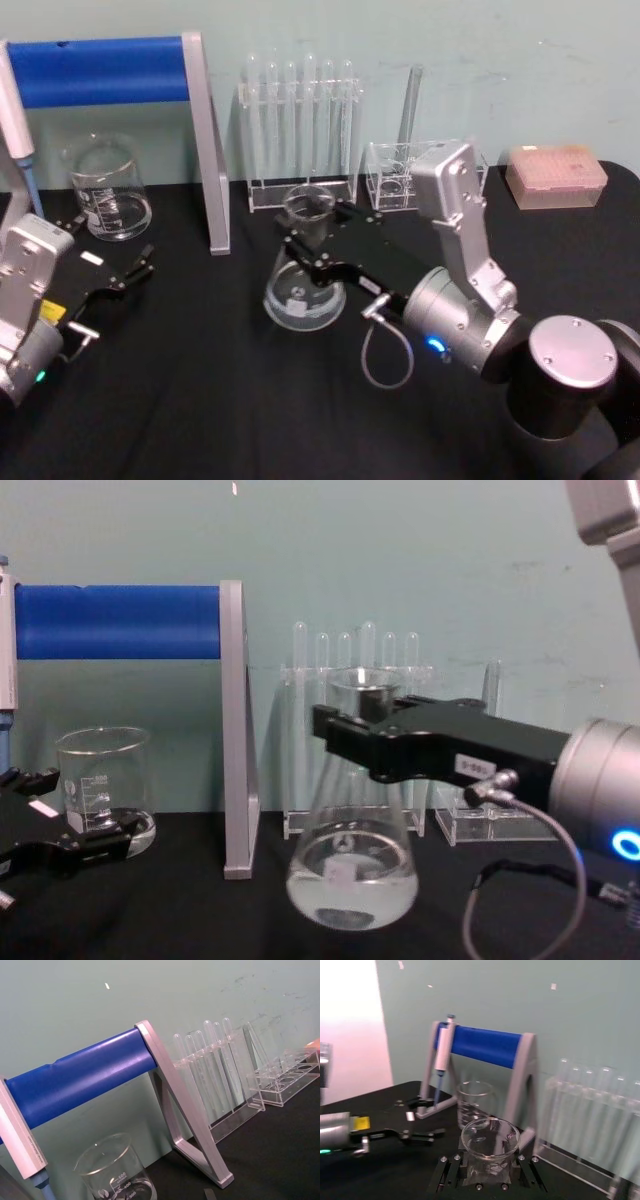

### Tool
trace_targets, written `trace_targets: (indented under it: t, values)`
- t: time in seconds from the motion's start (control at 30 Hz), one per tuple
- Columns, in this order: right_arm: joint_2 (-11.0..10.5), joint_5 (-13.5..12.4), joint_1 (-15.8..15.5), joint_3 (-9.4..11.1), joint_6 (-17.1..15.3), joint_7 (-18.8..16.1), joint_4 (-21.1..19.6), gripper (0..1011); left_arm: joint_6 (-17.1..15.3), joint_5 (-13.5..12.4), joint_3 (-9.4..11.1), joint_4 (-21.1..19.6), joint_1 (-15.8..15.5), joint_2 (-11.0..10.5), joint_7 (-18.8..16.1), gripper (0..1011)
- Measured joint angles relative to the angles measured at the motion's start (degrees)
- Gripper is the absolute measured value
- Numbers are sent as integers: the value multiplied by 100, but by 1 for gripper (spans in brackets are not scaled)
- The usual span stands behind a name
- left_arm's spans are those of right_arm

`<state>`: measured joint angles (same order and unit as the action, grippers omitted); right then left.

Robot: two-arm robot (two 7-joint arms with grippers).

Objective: Grasp the erlenmeyer flask with one hand, shake it three times, then place it back.

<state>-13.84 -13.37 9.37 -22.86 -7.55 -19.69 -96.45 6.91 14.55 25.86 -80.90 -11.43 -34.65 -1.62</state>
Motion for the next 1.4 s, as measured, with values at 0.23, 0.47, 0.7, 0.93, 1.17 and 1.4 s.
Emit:
trace_targets:
  t: [0.23,0.47,0.7,0.93,1.17,1.4]
  values:
    - [-41,-54,39,-288,41,-148,-56,449,0,0,0,0,0,0,0,1001]
    - [-121,-97,70,-575,69,-314,-108,449,0,0,0,0,0,0,0,1001]
    - [-182,-152,93,-686,91,-357,-121,449,0,0,0,0,0,0,0,1001]
    - [-206,-180,101,-561,104,-173,-83,450,0,0,0,0,0,0,0,1001]
    - [-216,-165,117,-257,133,129,32,449,0,0,0,0,0,0,0,1001]
    - [-223,-141,109,98,136,384,110,449,0,0,0,0,0,0,0,1001]
